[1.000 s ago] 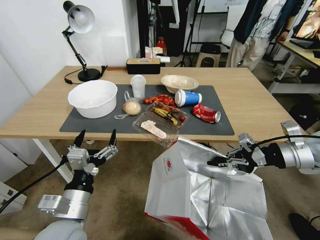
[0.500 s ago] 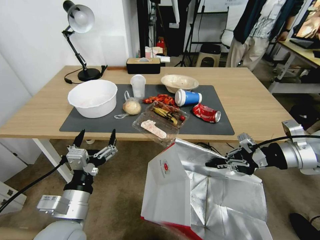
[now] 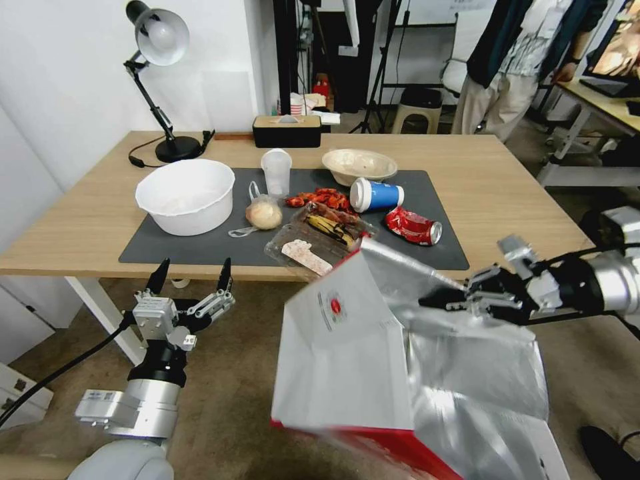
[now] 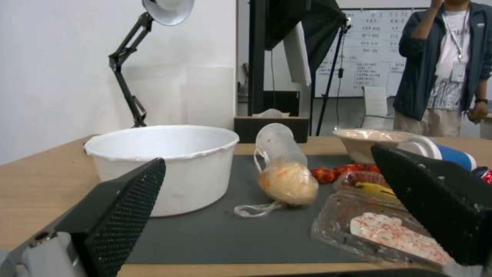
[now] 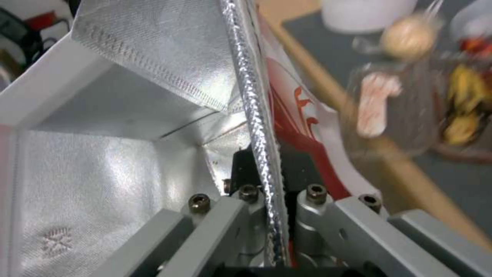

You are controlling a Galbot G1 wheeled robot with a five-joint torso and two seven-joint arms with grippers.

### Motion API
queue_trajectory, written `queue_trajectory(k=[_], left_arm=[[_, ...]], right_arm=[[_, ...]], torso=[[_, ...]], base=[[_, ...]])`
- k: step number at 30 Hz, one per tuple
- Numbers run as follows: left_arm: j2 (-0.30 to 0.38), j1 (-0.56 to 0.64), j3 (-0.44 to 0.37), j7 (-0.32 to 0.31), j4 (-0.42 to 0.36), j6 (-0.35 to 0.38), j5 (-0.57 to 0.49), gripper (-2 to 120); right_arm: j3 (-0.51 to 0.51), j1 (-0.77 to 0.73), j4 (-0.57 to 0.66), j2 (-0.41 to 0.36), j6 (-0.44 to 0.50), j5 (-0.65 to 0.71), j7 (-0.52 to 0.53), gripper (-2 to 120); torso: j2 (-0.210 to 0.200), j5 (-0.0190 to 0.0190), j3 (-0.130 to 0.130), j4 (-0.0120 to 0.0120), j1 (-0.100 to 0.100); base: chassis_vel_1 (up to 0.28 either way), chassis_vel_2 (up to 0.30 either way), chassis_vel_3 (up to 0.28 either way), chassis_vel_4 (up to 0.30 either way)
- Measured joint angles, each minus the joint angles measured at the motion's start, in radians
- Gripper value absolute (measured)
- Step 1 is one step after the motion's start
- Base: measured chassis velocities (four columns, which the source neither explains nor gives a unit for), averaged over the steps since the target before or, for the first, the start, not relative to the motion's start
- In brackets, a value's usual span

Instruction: Pick up the food delivery bag from the floor and place it on the table.

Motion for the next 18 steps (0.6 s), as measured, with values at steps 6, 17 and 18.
queue_trajectory(k=[6, 17, 18], left_arm=[[-0.002, -0.006, 0.002, 0.000, 0.009, 0.000, 0.001, 100], [-0.007, -0.008, 0.004, -0.001, 0.012, -0.002, 0.005, 100], [-0.007, -0.008, 0.004, -0.001, 0.012, -0.002, 0.005, 100]], right_arm=[[0.087, 0.008, 0.002, 0.001, -0.027, 0.162, 0.079, 0], [0.188, 0.008, -0.010, 0.001, -0.051, 0.319, 0.185, 0], [0.188, 0.008, -0.010, 0.001, -0.051, 0.319, 0.185, 0]], torso=[[0.000, -0.0001, 0.000, 0.0000, 0.000], [-0.001, 0.0000, 0.000, 0.0000, 0.000], [-0.001, 0.0000, 0.000, 0.0000, 0.000]], base=[[0.000, 0.000, 0.000, 0.000], [0.000, 0.000, 0.000, 0.000], [0.000, 0.000, 0.000, 0.000]])
